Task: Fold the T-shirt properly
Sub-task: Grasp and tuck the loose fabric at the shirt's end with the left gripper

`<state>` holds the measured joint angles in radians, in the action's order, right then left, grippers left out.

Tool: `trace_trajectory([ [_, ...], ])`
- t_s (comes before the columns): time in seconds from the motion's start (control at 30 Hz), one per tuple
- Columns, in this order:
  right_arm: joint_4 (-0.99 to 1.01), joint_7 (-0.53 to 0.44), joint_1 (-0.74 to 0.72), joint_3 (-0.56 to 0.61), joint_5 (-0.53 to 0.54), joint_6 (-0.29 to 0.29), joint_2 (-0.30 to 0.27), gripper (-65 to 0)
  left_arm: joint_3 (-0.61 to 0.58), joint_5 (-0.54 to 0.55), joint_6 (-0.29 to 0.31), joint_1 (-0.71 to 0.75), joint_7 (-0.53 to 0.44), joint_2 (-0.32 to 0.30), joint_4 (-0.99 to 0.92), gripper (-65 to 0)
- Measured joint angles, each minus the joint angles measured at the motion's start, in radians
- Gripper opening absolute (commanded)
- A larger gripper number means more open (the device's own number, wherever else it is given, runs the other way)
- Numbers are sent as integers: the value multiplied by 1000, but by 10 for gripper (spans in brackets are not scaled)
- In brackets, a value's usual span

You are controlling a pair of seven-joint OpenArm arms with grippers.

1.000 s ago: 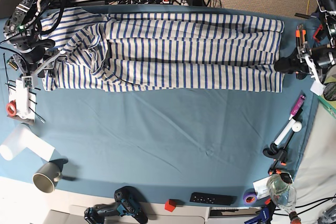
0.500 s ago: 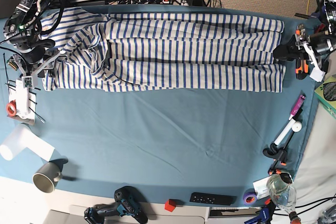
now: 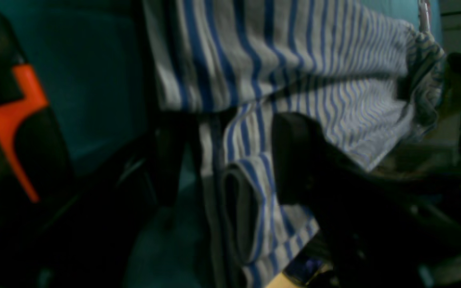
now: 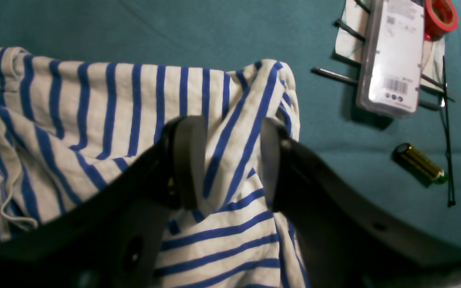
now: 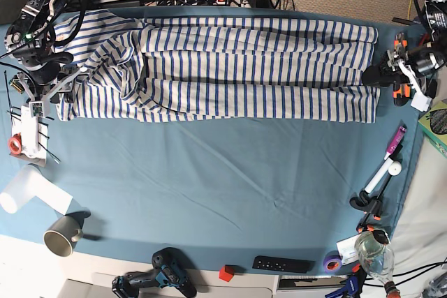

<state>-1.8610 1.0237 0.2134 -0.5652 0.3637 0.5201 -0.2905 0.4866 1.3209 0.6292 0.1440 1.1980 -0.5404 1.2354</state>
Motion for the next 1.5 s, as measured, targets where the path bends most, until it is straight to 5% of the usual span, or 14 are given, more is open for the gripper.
trace_trajectory([
  [0.33,0,0,0,0,0,0,0,-418,20,3,5,6,-15,77,14,-285],
  [0.73,0,0,0,0,0,0,0,-418,20,-39,7,5,-37,92,22,-285],
  [1.5,0,0,0,0,0,0,0,-418,0,-285,-136,2,-105,134,180,-305],
])
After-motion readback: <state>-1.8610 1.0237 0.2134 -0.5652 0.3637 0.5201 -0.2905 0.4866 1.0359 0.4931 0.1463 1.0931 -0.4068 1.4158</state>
